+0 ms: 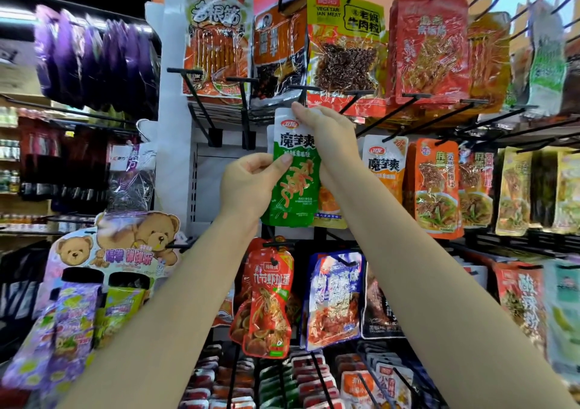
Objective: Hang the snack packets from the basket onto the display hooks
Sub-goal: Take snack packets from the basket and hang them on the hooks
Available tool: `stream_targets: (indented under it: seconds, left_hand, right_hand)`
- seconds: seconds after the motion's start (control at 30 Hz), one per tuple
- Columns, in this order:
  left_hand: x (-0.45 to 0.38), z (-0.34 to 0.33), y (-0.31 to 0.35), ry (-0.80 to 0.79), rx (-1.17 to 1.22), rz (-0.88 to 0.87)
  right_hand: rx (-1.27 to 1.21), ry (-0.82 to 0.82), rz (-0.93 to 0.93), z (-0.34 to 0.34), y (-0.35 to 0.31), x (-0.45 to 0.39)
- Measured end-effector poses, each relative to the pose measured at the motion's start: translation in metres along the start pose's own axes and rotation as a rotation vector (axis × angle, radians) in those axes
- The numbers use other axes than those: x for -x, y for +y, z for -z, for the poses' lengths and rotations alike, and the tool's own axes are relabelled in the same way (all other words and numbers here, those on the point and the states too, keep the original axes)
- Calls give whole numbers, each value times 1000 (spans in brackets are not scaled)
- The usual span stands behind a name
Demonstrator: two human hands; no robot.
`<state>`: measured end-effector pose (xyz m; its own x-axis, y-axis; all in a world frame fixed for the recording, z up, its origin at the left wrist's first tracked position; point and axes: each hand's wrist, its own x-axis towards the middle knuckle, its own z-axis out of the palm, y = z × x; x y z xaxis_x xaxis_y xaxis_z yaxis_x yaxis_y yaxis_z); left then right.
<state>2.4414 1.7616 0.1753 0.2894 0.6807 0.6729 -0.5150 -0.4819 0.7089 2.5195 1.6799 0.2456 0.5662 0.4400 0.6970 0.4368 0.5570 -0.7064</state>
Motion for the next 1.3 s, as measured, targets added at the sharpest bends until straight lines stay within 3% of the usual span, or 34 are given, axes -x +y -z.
stream_targets:
  seconds: [0.1,0.2,0.3,0.37,0.53,0.83,1.1,1.23,1.3]
  left_hand:
    - [1,3,-4,16,-33,3]
    - [3,8,-5,31,-143,-32]
    - [8,16,-5,65,-451,-247]
    - [13,19,-3,57,-625,-389]
    - [8,17,-7,-21,-656,-378]
    - [3,17,-18,-40,-660,-355]
    - [-7,13,-37,-30,-580,-280]
    - [-7,15,-39,14,-667,-304]
    - [-7,16,-37,-41,-676,-294]
  right_hand:
    - [102,20,82,5,9,2]
    - [337,96,327,19,22,14]
    - [586,93,612,32,41,24]
    - [719,35,671,35,51,27]
    - [800,-140,574,32,55,31]
    - [911,-224,417,35,54,27]
    - [929,-217,291,21,49,24]
    - [812,-148,238,17,49,27]
    - [746,-120,177,13,51,31]
